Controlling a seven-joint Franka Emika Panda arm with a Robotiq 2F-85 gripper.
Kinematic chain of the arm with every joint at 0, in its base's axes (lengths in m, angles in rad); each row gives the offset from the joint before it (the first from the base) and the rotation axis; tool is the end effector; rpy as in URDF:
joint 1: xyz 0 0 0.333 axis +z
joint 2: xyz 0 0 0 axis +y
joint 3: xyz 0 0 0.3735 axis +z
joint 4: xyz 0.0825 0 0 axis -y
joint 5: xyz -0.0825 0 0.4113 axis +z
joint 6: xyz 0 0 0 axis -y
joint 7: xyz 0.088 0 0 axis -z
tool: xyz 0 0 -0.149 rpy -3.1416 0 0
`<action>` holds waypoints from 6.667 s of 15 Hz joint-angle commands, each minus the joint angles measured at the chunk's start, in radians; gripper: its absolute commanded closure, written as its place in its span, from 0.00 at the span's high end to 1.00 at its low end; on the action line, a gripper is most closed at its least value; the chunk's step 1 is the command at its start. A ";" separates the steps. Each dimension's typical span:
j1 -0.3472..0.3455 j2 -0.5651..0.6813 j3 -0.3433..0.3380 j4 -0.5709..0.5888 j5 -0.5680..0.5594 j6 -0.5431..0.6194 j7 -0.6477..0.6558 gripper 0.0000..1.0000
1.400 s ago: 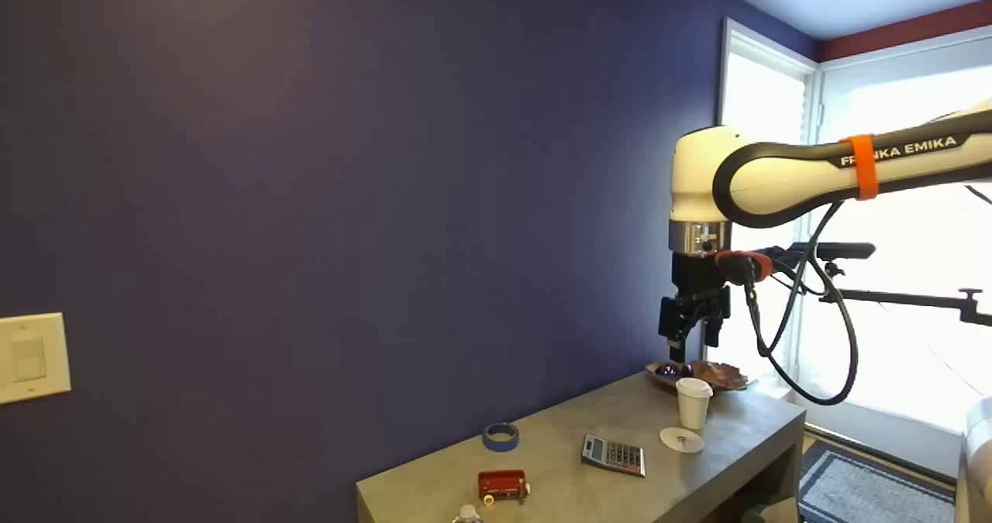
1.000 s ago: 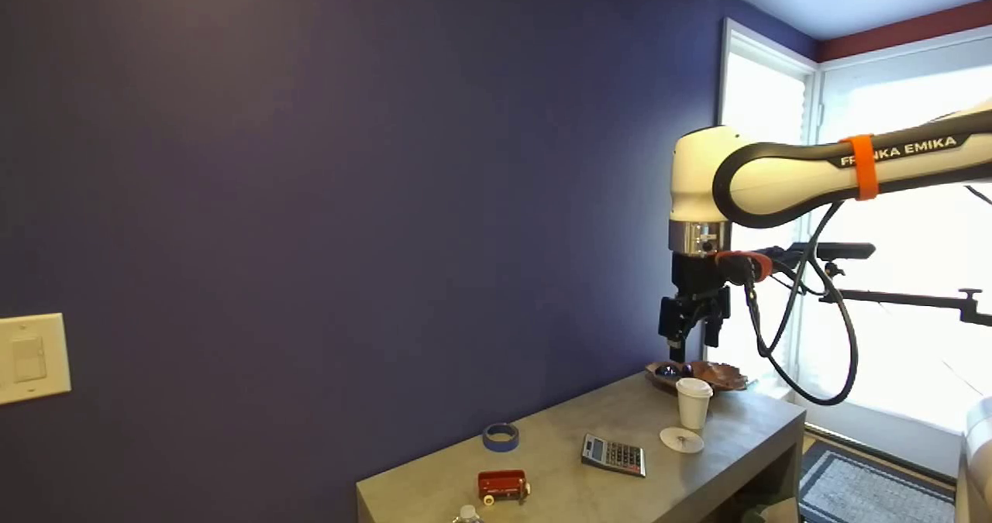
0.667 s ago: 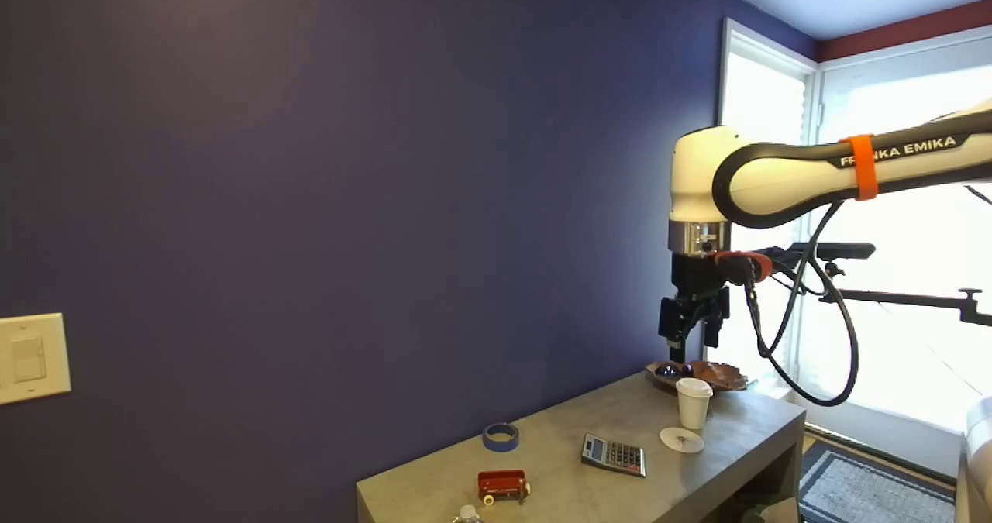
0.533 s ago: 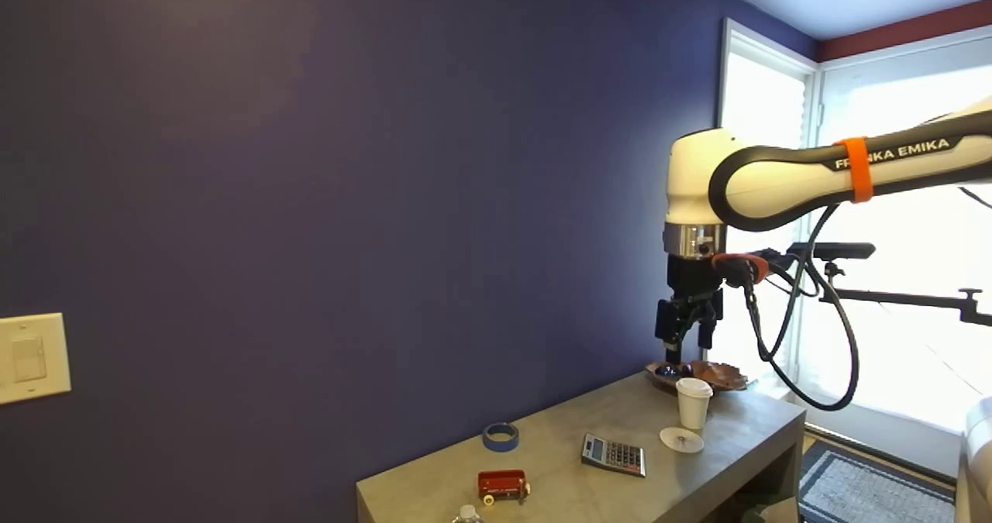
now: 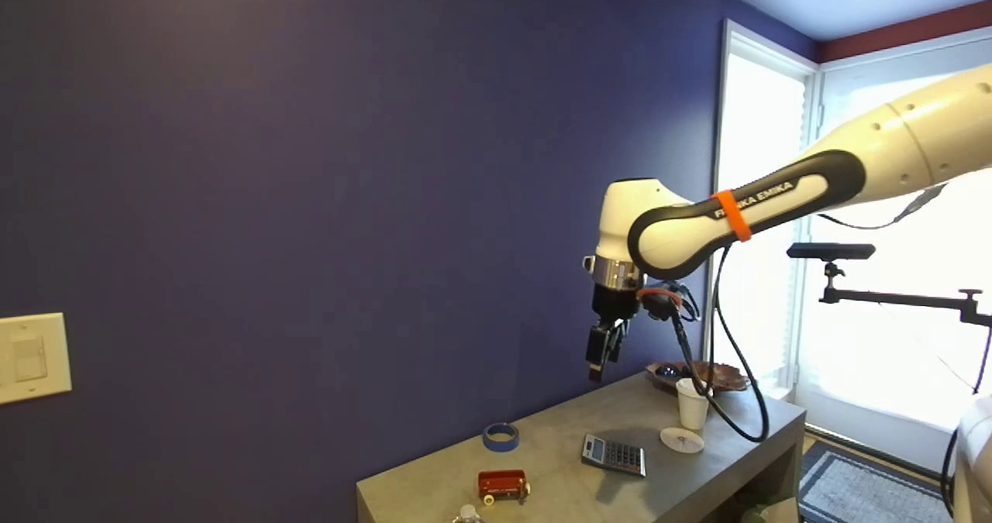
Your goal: Put the blue masking tape in the toy cart in an upright position
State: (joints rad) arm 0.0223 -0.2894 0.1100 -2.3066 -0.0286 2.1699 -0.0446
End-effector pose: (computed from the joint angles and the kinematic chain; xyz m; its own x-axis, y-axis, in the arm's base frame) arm 0.4847 0.0647 0.4767 0.9706 0.1905 0.1470 0.1829 -0.9811 0.0637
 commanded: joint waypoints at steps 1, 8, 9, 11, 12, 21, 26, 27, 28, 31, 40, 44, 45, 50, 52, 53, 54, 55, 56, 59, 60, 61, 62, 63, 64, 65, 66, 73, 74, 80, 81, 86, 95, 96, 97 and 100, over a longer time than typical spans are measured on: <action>0.014 0.228 -0.067 0.180 0.009 0.061 -0.195 1.00; -0.026 0.515 -0.083 0.398 0.002 0.206 -0.484 1.00; -0.026 0.440 -0.079 0.323 0.007 0.180 -0.438 1.00; -0.030 0.472 -0.077 0.338 0.006 0.188 -0.441 1.00; -0.030 0.471 -0.077 0.338 0.006 0.188 -0.441 1.00; -0.037 0.654 -0.051 0.451 0.011 0.215 -0.583 1.00; -0.079 0.873 -0.021 0.649 0.006 0.215 -0.734 1.00; -0.090 0.915 -0.011 0.697 0.011 0.206 -0.769 1.00; -0.094 0.952 -0.006 0.739 0.001 0.206 -0.803 1.00; -0.103 1.052 0.003 0.850 -0.011 0.199 -0.879 1.00; -0.089 1.273 -0.020 1.116 -0.049 0.187 -0.910 1.00; -0.091 1.338 -0.021 1.191 -0.051 0.175 -0.908 1.00; -0.092 1.351 -0.022 1.206 -0.051 0.173 -0.909 1.00; -0.092 1.403 -0.018 1.274 -0.047 0.155 -0.913 0.79; -0.090 1.415 -0.019 1.292 -0.047 0.141 -0.911 0.58; -0.091 1.419 -0.019 1.300 -0.046 0.128 -0.910 0.50; -0.090 1.418 -0.018 1.307 -0.044 0.110 -0.909 0.44; -0.089 1.417 -0.018 1.314 -0.043 0.090 -0.907 0.38; -0.088 1.412 -0.021 1.315 -0.043 0.073 -0.902 0.30; -0.085 1.404 -0.027 1.321 -0.040 0.014 -0.881 0.09; -0.083 1.397 -0.031 1.317 -0.039 -0.007 -0.868 0.02; -0.082 1.392 -0.032 1.317 -0.037 -0.029 -0.855 0.00; -0.082 1.381 -0.031 1.311 -0.031 -0.049 -0.833 0.00; -0.086 1.368 -0.022 1.306 -0.020 -0.069 -0.819 0.02; -0.086 1.349 -0.019 1.294 -0.014 -0.092 -0.797 0.03; -0.090 1.331 -0.009 1.282 -0.003 -0.110 -0.785 0.03; -0.094 1.299 0.003 1.255 0.009 -0.129 -0.774 0.03; -0.184 1.062 0.066 1.056 0.176 -0.274 -0.721 0.03; -0.207 1.018 0.075 1.005 0.216 -0.281 -0.726 0.03; -0.336 0.811 0.081 0.749 0.518 -0.311 -0.756 0.03; -0.353 0.777 0.076 0.704 0.574 -0.319 -0.766 0.03; -0.394 0.626 0.023 0.465 0.859 -0.376 -0.845 0.03; -0.374 0.673 -0.163 0.305 1.159 -0.743 -0.953 0.03; -0.368 0.694 -0.179 0.307 1.165 -0.764 -0.943 0.03; -0.340 0.661 -0.196 0.311 1.128 -0.723 -0.939 0.12; -0.344 0.702 -0.210 0.310 1.143 -0.753 -0.949 0.12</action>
State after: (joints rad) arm -0.3624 0.4103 -0.0547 -1.9999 1.1042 1.4308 -0.9887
